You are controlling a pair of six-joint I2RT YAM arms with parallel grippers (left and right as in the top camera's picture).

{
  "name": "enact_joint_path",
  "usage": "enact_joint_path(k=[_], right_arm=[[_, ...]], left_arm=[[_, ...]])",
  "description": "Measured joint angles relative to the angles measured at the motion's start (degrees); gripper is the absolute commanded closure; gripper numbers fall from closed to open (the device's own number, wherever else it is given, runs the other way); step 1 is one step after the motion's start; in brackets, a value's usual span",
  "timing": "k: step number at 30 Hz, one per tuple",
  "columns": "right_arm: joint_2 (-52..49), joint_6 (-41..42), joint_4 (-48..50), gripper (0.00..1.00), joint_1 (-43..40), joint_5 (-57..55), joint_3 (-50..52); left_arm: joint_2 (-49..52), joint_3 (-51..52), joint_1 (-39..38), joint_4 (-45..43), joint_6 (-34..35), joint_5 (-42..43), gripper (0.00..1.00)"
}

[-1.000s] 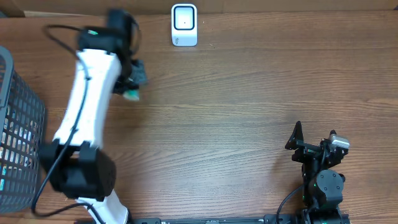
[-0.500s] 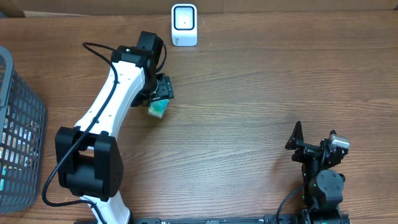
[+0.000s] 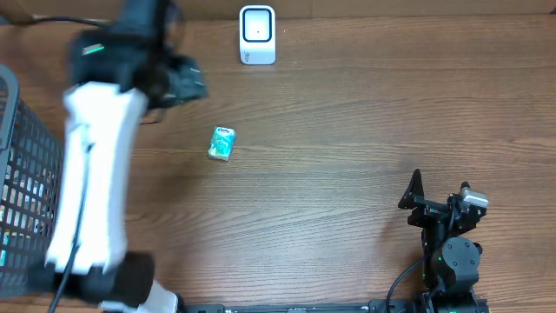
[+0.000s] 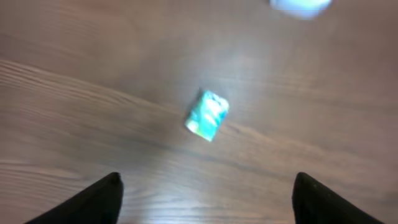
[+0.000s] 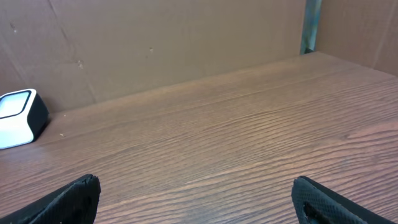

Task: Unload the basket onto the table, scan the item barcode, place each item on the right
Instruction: 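Carry the Kleenex pack to the table center and release it, then lower the left gripper into the basket and grasp the orange Kleenex pack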

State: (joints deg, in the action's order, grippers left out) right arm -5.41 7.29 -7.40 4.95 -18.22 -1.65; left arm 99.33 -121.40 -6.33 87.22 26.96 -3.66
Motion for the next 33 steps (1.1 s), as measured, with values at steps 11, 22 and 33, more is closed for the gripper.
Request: enact_joint_path(k=[11,22,33], right_arm=[[0.0,0.0,0.0,0.00,0.0,0.0,0.0],[0.0,0.0,0.0,0.00,0.0,0.0,0.0],[0.0,0.0,0.0,0.00,0.0,0.0,0.0]], left_arm=[[-9.4,-3.7,42.0,5.6,1.9,-3.0,0.08],[1.5,-3.5,65.4,9.2,4.8,-1.2,0.18],[5.3,9.5,71.9,0.7,4.4,-4.6,0.21]])
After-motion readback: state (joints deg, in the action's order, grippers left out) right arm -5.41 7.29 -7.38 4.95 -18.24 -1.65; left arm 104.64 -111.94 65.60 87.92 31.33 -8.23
